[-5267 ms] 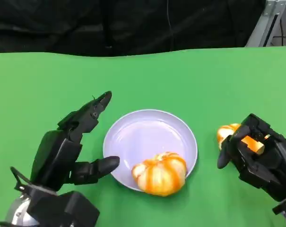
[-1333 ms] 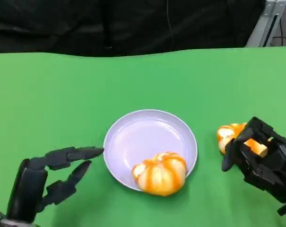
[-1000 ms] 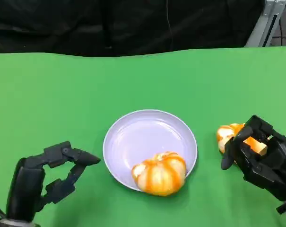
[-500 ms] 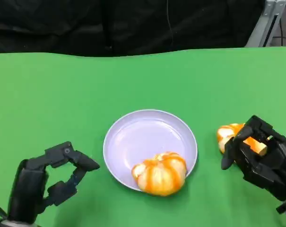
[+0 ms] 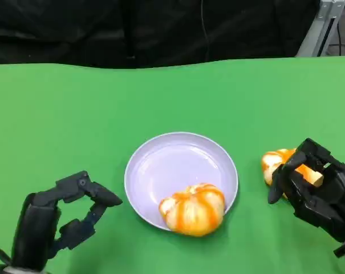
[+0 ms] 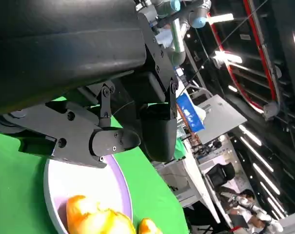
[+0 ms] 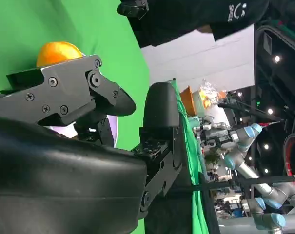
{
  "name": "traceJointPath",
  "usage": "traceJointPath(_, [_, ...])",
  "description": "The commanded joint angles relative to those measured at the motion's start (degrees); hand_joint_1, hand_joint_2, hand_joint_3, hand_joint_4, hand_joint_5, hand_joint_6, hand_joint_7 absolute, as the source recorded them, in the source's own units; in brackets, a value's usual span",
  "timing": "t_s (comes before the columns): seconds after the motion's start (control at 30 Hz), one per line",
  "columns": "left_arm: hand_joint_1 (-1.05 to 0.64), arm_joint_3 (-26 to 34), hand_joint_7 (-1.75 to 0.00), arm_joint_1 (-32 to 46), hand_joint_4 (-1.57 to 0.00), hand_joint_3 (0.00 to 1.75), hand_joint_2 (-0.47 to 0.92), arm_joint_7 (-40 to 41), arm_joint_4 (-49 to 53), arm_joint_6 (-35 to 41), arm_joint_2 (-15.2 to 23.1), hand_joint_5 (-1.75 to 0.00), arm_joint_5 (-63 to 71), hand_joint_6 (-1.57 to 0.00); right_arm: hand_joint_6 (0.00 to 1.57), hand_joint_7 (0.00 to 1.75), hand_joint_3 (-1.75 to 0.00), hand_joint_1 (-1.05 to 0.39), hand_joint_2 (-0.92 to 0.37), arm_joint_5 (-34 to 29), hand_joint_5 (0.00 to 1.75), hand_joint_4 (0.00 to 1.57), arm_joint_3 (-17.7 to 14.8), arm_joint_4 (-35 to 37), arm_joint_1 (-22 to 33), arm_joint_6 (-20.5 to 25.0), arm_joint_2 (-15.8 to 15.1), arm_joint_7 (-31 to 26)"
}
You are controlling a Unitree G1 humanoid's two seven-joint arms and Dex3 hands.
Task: Grasp the bread from the table and place it into the plate.
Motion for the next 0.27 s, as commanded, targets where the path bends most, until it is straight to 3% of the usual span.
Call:
traceJointPath(0.03, [-0.04,0.83,-1.05,0.50,-0.76,0.48,0.92,-0.54,-0.41,-1.02,0.44,-1.26,-1.05,-0.86,0.54,1.42,-0.83,-0.01,-0.82,0.64,1.75,0.58,-0.59,-0.10,-0.34,-0.55,-0.62,0.30])
traceJointPath(0.27, [-0.05,0.93,-1.05,0.40,-0.76,0.47,0.92,-0.57,-0.34,-1.14,0.45,-1.26,-0.81,-0.86,0.53,1.41,-0.82,-0.01,-0.82,0.78,1.75,0.57,-0.70,0.10,-0.44,-0.42,-0.85,0.66])
